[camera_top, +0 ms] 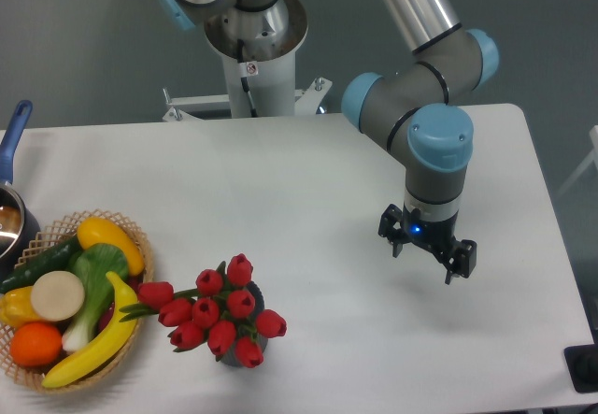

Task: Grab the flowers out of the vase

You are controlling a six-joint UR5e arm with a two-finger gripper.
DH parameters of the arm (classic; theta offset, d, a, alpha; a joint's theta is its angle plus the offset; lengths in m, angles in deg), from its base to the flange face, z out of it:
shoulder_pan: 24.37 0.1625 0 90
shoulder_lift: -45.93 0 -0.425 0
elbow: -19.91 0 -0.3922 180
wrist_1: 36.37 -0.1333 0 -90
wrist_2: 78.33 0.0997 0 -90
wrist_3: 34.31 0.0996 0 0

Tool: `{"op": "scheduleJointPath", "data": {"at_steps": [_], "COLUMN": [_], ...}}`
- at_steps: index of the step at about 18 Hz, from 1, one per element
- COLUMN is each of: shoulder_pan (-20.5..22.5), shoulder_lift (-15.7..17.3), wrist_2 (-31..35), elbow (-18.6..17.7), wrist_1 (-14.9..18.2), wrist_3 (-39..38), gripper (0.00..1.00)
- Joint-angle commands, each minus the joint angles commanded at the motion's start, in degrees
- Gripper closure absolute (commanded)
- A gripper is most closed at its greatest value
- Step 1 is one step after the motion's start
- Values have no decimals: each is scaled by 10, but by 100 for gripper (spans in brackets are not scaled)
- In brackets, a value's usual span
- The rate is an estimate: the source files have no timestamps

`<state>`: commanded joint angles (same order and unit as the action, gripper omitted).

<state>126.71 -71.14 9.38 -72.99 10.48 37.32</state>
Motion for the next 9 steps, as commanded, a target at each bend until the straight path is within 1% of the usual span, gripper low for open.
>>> {"op": "scheduleJointPath", "data": {"at_steps": [4,6,7,9], "shoulder_pan": [0,0,0,0], "shoulder_lift": [0,-2,-5,-8], "wrist_2": [-3,-17,-38,-117], "elbow": [0,0,0,1], "wrist_1": [-1,-14,-28,-52], "wrist_3": [1,1,1,-3], "gripper": [0,0,0,0]}}
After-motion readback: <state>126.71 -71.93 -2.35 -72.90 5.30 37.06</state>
